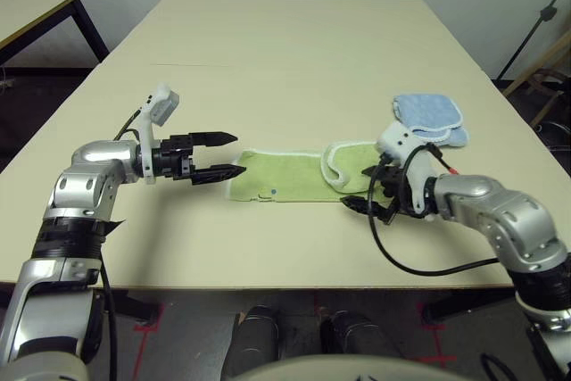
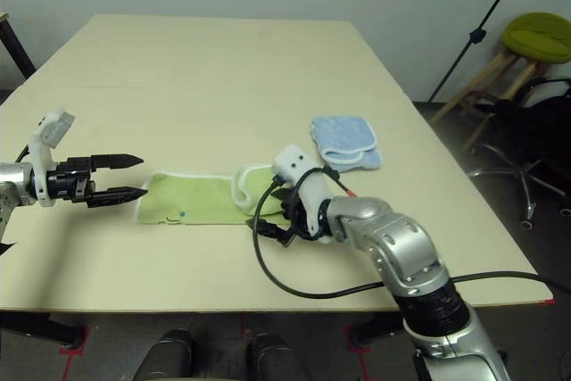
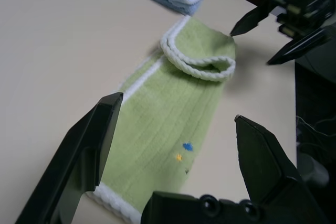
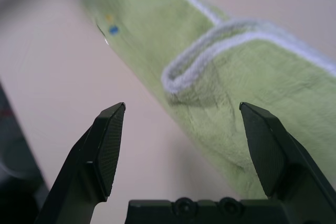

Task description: Fold the towel and set it aside.

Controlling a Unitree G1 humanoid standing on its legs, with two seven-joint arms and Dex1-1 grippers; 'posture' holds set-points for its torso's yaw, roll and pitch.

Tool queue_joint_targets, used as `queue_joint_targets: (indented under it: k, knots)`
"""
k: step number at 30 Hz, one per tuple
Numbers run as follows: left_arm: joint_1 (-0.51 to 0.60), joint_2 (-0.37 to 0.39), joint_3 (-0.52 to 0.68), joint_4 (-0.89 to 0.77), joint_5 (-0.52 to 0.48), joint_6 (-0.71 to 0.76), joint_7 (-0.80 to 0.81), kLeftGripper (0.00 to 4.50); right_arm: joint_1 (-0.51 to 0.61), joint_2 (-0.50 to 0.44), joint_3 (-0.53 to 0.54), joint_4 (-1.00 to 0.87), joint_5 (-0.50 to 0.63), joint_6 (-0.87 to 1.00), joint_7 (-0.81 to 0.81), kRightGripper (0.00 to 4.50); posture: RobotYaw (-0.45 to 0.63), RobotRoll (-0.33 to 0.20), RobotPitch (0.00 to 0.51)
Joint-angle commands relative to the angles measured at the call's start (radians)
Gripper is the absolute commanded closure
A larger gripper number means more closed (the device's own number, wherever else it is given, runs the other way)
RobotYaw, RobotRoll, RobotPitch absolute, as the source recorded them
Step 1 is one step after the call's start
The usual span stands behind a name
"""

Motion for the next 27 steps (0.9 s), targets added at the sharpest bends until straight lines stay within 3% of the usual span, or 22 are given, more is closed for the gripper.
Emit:
queue_joint_targets:
  k: [1, 3, 9, 15, 21, 24, 27]
  knots:
    - [-0.018, -0.022, -0.003, -0.002, 0.02, -0.022, 0.045, 0.0, -0.027, 0.019, -0.141, 0.032, 0.107, 0.039, 0.018, 0.07, 0.07, 0.0, 0.074]
    - [-0.024, -0.03, -0.004, -0.008, 0.021, -0.019, 0.066, 0.0, -0.031, 0.049, -0.191, 0.057, 0.136, 0.024, 0.006, 0.07, 0.07, 0.0, 0.074]
    - [-0.072, -0.132, -0.043, -0.092, 0.004, -0.004, 0.119, 0.0, 0.028, 0.06, -0.21, 0.237, -0.053, -0.297, -0.054, 0.07, 0.07, 0.0, 0.068]
    - [-0.14, -0.308, -0.126, -0.119, 0.045, 0.023, 0.249, 0.0, 0.019, 0.092, -0.205, 0.356, -0.126, -0.42, -0.106, 0.07, 0.07, 0.0, 0.066]
    - [-0.205, -0.415, -0.211, -0.038, 0.113, 0.029, 0.32, 0.0, 0.001, 0.093, -0.207, 0.416, -0.143, -0.471, -0.102, 0.07, 0.05, 0.0, 0.065]
    - [-0.216, -0.436, -0.23, -0.04, 0.104, 0.096, 0.327, 0.66, 0.001, 0.093, -0.214, 0.425, -0.137, -0.478, -0.098, 0.68, 0.05, 0.0, 0.065]
    - [-0.215, -0.454, -0.251, -0.044, 0.108, 0.107, 0.322, 1.64, 0.005, 0.095, -0.214, 0.423, -0.136, -0.48, -0.1, 1.76, 0.04, 0.0, 0.063]
